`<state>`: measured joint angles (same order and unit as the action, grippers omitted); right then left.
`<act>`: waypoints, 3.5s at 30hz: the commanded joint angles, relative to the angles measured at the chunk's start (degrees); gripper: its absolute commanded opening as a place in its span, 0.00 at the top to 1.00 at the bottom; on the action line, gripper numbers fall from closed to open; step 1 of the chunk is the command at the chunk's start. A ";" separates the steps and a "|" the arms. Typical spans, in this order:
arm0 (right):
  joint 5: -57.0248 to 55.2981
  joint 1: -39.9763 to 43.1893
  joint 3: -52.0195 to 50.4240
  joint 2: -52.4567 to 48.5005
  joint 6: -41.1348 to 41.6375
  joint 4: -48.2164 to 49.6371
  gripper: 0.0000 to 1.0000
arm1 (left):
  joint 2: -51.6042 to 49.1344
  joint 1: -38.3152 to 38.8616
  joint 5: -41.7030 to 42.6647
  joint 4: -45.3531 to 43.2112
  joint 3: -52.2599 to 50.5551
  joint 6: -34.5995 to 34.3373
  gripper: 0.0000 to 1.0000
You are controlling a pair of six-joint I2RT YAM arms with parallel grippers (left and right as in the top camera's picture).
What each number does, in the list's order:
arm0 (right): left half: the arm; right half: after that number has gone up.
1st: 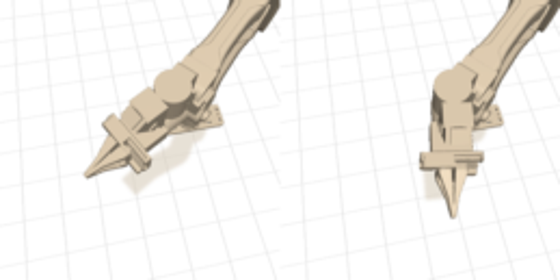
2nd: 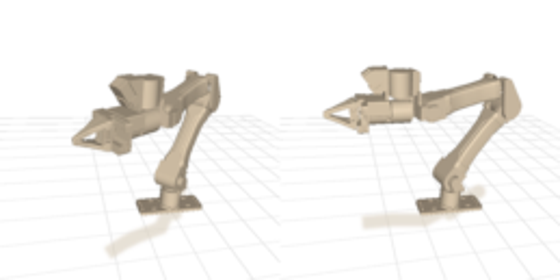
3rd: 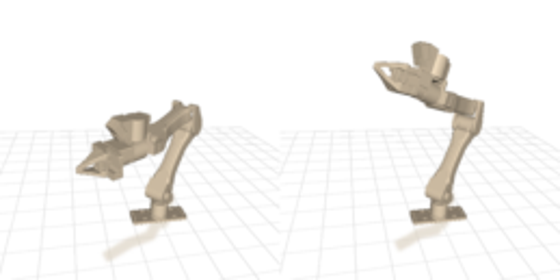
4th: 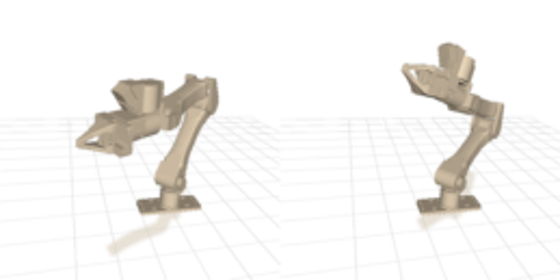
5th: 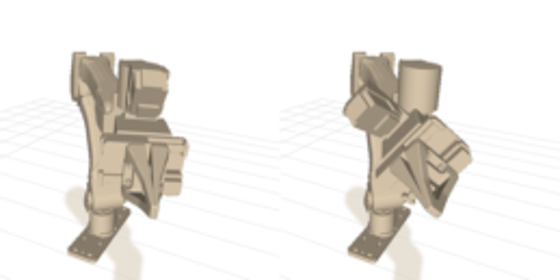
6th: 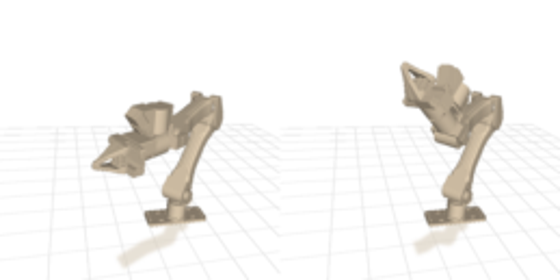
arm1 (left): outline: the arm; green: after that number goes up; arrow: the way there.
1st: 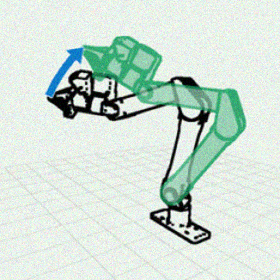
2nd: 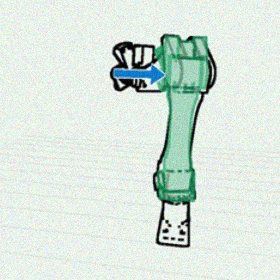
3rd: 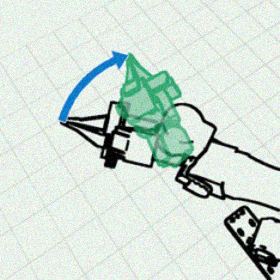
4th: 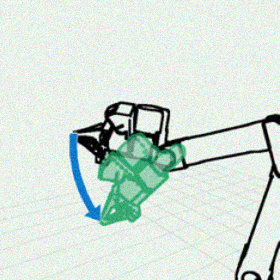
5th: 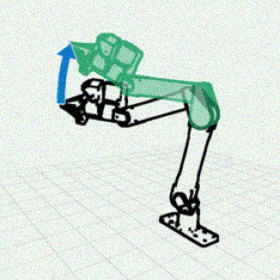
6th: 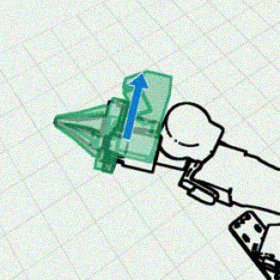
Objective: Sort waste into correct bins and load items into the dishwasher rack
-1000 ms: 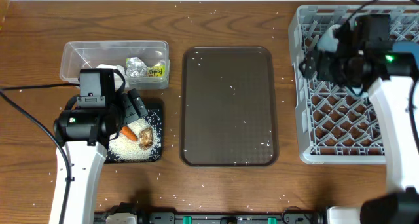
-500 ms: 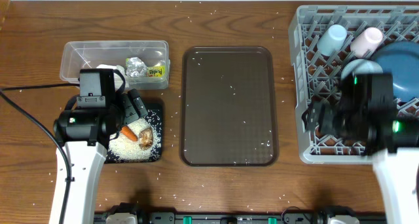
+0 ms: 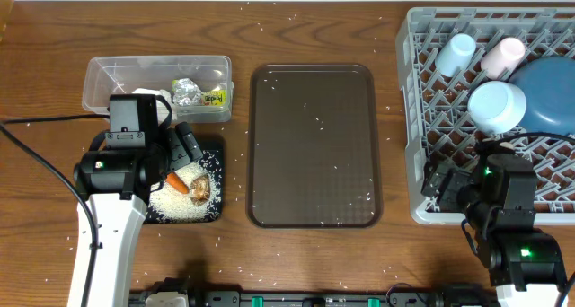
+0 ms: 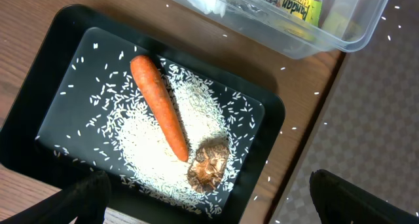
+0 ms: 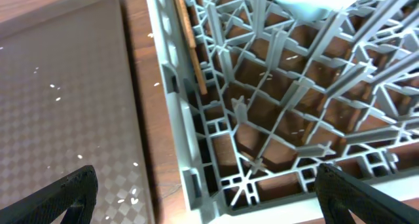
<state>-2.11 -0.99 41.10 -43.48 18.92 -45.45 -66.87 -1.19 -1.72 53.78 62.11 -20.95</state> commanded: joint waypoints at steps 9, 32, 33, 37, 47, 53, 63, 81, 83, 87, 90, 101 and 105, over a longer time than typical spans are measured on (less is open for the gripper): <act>-1.97 -0.48 -0.52 -0.02 0.79 -0.85 0.01 | -0.09 -0.13 -0.48 0.17 0.00 0.31 0.02; -3.04 -0.15 -0.57 1.90 0.57 -4.04 0.01 | -0.09 -0.13 -0.48 0.17 0.00 0.31 0.02; -3.04 -0.15 -0.59 2.54 0.57 -4.46 0.01 | -0.09 -0.11 -0.48 0.17 0.00 0.33 0.02; -5.22 -0.15 -1.66 6.80 -0.33 -4.63 0.01 | -0.09 -0.13 -0.48 0.17 0.00 0.31 0.02; 4.09 -0.15 -22.25 23.65 -2.29 16.24 0.01 | -0.09 -0.13 -0.48 0.17 0.00 0.33 0.02; 8.81 -0.15 -34.91 32.92 -2.29 30.38 0.01 | -0.09 -0.13 -0.48 0.17 0.00 0.33 0.02; 8.33 0.02 -37.48 42.64 -7.91 37.05 0.01 | -0.09 -0.13 -0.48 0.17 0.00 0.33 0.02; 7.50 1.57 -40.79 43.21 -9.88 47.65 0.01 | -0.09 -0.13 -0.48 0.17 0.00 0.31 0.02; 7.48 1.57 -40.79 43.21 -11.69 44.46 0.01 | -0.09 -0.13 -0.48 0.17 0.00 0.33 0.02; 7.10 1.55 -40.79 43.21 -13.42 41.53 0.01 | -0.09 -0.13 -0.48 0.17 0.00 0.33 0.02; 7.10 1.55 -40.79 43.21 -13.40 41.55 0.01 | -0.09 -0.11 -0.48 0.17 0.00 0.33 0.02; 7.08 1.57 -40.79 43.19 -13.42 41.57 0.01 | -0.09 -0.13 -0.48 0.17 0.00 0.33 0.02; 7.08 1.57 -40.79 43.19 -13.40 41.57 0.01 | -0.09 -0.13 -0.48 0.17 0.00 0.31 0.02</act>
<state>5.52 0.30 0.40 -0.67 6.44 -3.62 -66.87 -1.19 -1.72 53.78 62.08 -20.95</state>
